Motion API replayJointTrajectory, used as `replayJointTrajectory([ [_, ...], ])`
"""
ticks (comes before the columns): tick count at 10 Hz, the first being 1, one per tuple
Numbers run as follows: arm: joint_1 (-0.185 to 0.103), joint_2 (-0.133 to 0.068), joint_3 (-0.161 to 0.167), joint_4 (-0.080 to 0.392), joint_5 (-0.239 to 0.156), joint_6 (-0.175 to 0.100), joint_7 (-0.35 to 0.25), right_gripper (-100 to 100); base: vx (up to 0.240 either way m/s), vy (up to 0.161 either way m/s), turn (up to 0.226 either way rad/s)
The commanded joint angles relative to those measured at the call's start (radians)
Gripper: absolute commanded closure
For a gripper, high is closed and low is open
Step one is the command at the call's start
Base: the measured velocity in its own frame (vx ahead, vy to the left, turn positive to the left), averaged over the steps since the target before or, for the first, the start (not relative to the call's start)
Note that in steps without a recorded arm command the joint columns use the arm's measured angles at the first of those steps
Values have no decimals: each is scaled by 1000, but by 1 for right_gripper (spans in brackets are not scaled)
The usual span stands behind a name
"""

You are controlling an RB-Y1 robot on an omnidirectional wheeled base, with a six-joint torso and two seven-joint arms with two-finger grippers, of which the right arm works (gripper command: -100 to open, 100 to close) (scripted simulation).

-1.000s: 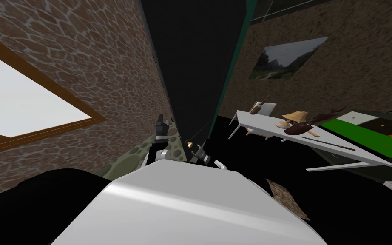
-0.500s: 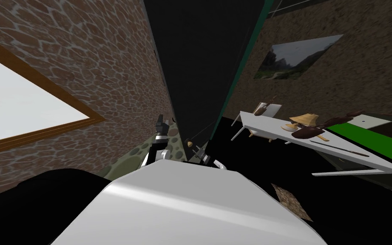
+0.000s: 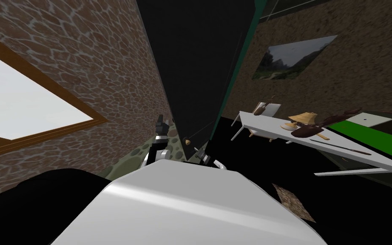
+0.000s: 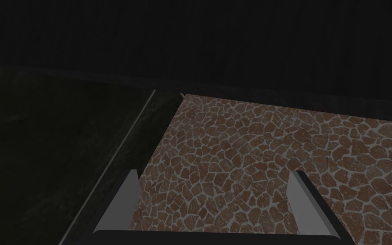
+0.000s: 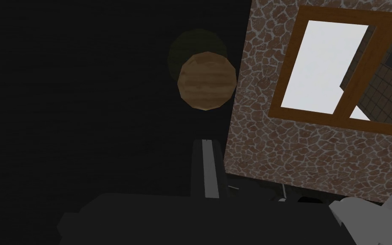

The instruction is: Push the door open

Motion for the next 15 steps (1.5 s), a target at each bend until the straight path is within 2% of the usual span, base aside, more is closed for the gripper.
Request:
replayJointTrajectory([
  [1, 3, -2, -23, 3, -8, 5, 10, -100, -102, 44, -178],
  [3, 5, -3, -47, 5, -17, 10, 21, -100, -167, 58, -168],
  [4, 7, -5, -38, 2, -14, 6, 16, -100, -79, 21, -29],
  [10, -1, 24, -58, 21, -13, 23, 29, -100, 136, 166, 28],
  [11, -2, 22, -56, 22, -13, 20, 28, -100, 47, 71, -3],
  [12, -2, 22, -56, 22, -13, 20, 28, 100, -2, -1, 17],
  [15, -2, 22, -56, 22, -13, 20, 28, 100, -16, -20, 1],
])
